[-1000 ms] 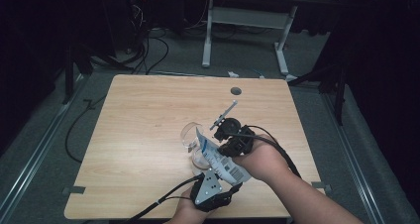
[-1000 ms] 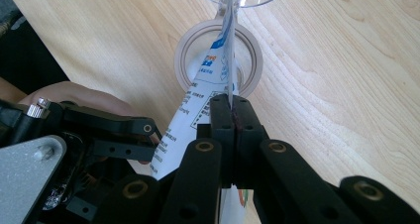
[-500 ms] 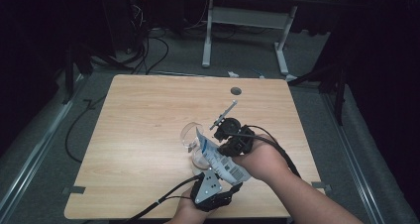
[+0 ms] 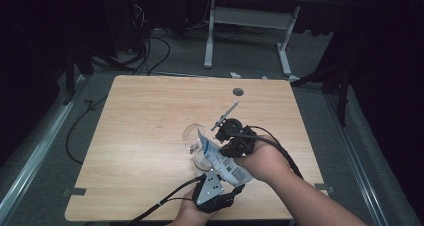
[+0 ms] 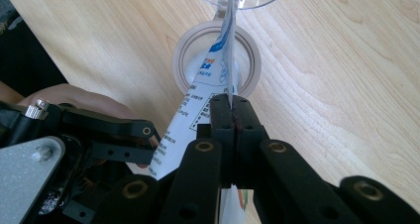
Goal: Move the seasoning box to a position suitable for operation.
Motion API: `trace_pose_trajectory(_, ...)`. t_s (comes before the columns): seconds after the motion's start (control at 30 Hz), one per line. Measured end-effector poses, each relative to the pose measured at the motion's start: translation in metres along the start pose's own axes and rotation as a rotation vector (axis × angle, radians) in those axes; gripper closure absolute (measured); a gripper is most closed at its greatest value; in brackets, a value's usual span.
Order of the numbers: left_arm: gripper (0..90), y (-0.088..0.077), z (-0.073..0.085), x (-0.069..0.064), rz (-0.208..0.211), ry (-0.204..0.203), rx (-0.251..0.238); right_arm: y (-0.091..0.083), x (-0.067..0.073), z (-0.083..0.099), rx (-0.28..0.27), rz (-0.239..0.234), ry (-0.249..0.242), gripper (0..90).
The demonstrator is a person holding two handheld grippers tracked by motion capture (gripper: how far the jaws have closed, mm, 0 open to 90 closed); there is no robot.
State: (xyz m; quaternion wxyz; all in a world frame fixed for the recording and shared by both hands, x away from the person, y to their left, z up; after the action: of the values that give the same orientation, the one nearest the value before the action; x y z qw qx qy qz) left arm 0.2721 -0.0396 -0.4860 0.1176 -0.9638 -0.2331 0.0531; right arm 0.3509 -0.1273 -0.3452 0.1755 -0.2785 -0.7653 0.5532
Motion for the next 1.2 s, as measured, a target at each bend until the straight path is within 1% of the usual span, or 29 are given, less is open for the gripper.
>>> trace_pose_trajectory(0.27,55.0,0.0003,-0.0010,0.0001,0.002,-0.007,-0.005,-0.0003,-0.0008,-0.0006,0.000,-0.001,0.000,90.0)
trace_pose_trajectory(0.87,55.0,0.0002,-0.0019,-0.0009,0.004,-0.004,-0.005,-0.0003,-0.0008,-0.0004,0.004,-0.002,0.000,90.0)
trace_pose_trajectory(1.2,55.1,-0.0004,-0.0039,-0.0008,0.004,-0.003,-0.008,-0.0010,-0.0008,-0.0013,-0.003,-0.003,-0.004,90.0)
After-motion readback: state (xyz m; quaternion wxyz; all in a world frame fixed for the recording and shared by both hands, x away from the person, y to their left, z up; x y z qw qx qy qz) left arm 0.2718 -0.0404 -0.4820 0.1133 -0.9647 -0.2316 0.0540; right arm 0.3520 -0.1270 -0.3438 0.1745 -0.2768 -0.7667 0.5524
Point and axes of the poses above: each handheld gripper's, and its own axes: y roughly forward along the jaws, z roughly out of its underside, x roughly to its left, the point moved 2 cm from there along y, roughly forward along the jaws, and after that the axes turned 1 degree about -y, right-handed, at the moved point
